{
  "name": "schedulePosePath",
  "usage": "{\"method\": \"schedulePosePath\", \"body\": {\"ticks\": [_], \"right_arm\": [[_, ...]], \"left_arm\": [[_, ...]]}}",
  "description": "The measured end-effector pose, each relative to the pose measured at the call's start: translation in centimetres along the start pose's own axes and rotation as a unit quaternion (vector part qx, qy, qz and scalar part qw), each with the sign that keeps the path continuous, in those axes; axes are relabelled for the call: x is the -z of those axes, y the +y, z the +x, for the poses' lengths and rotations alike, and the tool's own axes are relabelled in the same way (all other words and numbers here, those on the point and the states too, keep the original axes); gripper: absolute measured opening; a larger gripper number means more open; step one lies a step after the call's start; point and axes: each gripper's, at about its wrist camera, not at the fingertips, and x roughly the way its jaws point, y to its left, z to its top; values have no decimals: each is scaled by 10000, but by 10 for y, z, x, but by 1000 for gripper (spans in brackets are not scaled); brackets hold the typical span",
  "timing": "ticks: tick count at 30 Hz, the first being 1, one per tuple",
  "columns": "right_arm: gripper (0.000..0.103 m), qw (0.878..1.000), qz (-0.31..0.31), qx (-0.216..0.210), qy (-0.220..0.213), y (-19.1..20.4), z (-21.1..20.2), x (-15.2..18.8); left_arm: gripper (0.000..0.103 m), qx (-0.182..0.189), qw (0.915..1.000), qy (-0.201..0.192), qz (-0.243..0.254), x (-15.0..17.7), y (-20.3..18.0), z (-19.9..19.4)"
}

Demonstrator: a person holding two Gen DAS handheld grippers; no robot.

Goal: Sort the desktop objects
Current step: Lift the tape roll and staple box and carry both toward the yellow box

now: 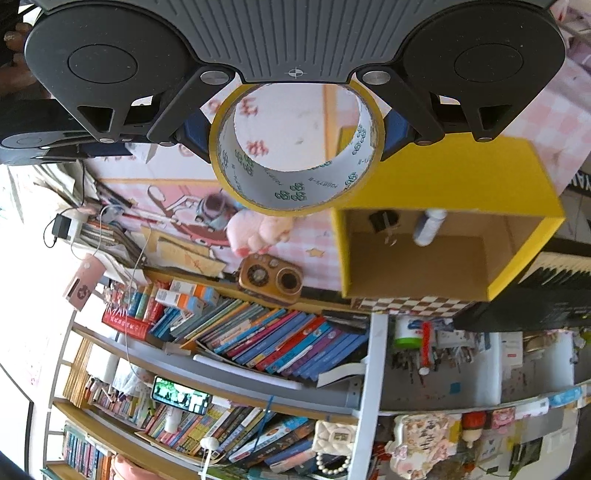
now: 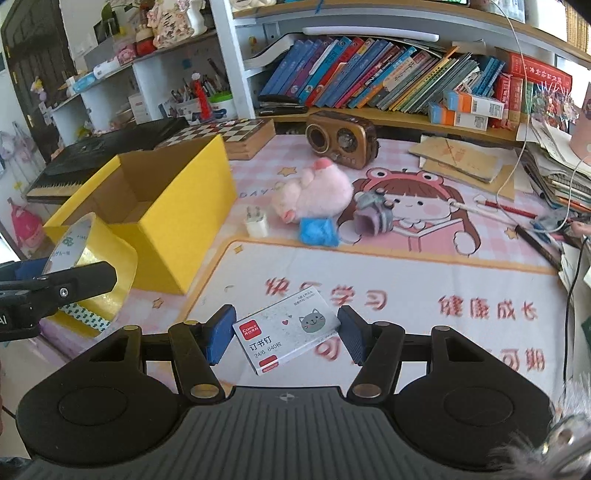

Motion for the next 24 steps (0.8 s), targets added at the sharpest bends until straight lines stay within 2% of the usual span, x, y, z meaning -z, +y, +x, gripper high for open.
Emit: {"method": "schedulePosePath", "body": {"ticks": [12,24], "right_arm": [[58,9998,-142,16,144,68,-12,35],[58,9998,-147,-46,125,109,-20,55]], "left_arm": [[90,88,9999,88,-78,23,43,-38],[90,103,9999,24,-4,37,70,-68]]}}
